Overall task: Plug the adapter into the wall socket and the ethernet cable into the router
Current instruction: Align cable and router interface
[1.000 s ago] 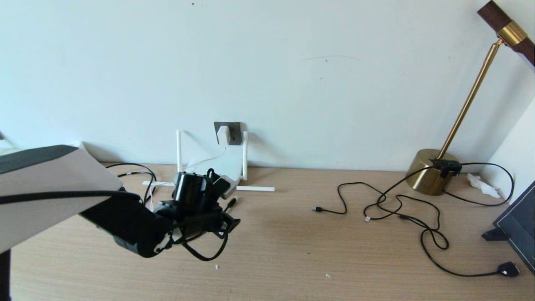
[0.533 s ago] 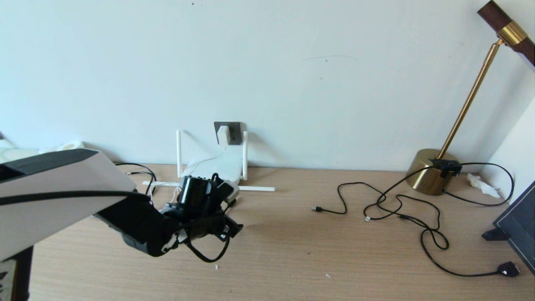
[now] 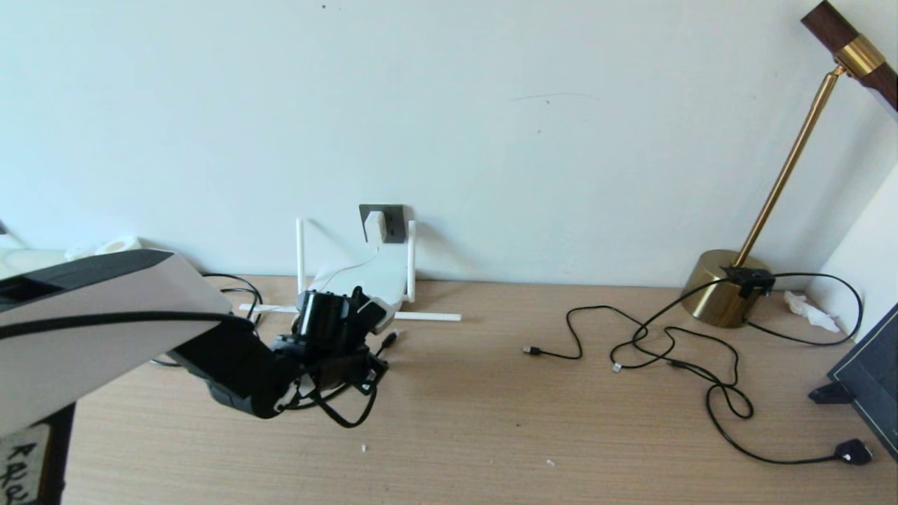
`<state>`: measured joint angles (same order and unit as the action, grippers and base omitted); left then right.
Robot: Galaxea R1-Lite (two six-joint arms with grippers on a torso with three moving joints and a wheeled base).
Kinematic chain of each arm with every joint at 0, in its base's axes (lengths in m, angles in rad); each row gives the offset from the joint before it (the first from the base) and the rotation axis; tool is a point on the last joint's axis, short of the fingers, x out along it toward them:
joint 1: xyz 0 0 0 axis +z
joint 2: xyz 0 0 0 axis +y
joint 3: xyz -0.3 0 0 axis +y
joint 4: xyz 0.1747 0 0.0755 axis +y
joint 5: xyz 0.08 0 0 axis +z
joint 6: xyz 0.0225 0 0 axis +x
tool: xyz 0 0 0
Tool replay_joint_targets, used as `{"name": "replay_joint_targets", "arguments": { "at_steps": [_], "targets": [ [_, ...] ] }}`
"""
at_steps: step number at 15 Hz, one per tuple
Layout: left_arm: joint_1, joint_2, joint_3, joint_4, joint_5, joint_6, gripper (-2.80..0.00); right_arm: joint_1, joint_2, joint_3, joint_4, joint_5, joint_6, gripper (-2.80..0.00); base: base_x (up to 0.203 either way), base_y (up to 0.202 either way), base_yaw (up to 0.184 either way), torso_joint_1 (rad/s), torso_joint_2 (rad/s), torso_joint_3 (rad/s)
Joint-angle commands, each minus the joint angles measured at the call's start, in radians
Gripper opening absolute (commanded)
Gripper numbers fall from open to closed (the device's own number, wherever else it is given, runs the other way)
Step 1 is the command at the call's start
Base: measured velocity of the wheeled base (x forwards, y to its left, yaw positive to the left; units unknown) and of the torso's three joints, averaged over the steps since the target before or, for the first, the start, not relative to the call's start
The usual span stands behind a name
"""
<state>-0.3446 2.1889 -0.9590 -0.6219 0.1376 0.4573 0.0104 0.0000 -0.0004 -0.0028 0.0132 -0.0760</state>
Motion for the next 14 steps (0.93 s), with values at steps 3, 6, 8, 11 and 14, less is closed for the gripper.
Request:
{"name": "replay_joint_targets", "arguments": {
  "at_steps": [3,6,8,11,14],
  "targets": [
    [0.006,0.078,-0.099,-0.007,0.031,0.021,-2.80,0.000,0.000,-0.001,0.000,0.001,-0.001,-2.80,0.000,0.000,0.000,0.000,0.00,0.000],
    [-0.002,0.095,-0.127,-0.002,0.030,0.021,-2.80,0.000,0.000,-0.001,0.000,0.001,-0.001,-2.80,0.000,0.000,0.000,0.000,0.00,0.000],
    [-0.005,0.089,-0.119,-0.004,0.027,0.021,-2.80,0.000,0.000,0.000,0.000,0.001,-0.001,-2.80,0.000,0.000,0.000,0.000,0.00,0.000],
    [0.002,0.020,-0.061,0.000,-0.010,0.008,-2.80,0.000,0.000,0.000,0.000,0.001,-0.002,-2.80,0.000,0.000,0.000,0.000,0.00,0.000],
    [0.063,-0.073,0.015,0.042,-0.183,-0.109,-2.80,0.000,0.000,-0.001,0.000,0.001,-0.001,-2.80,0.000,0.000,0.000,0.000,0.00,0.000]
  ]
}}
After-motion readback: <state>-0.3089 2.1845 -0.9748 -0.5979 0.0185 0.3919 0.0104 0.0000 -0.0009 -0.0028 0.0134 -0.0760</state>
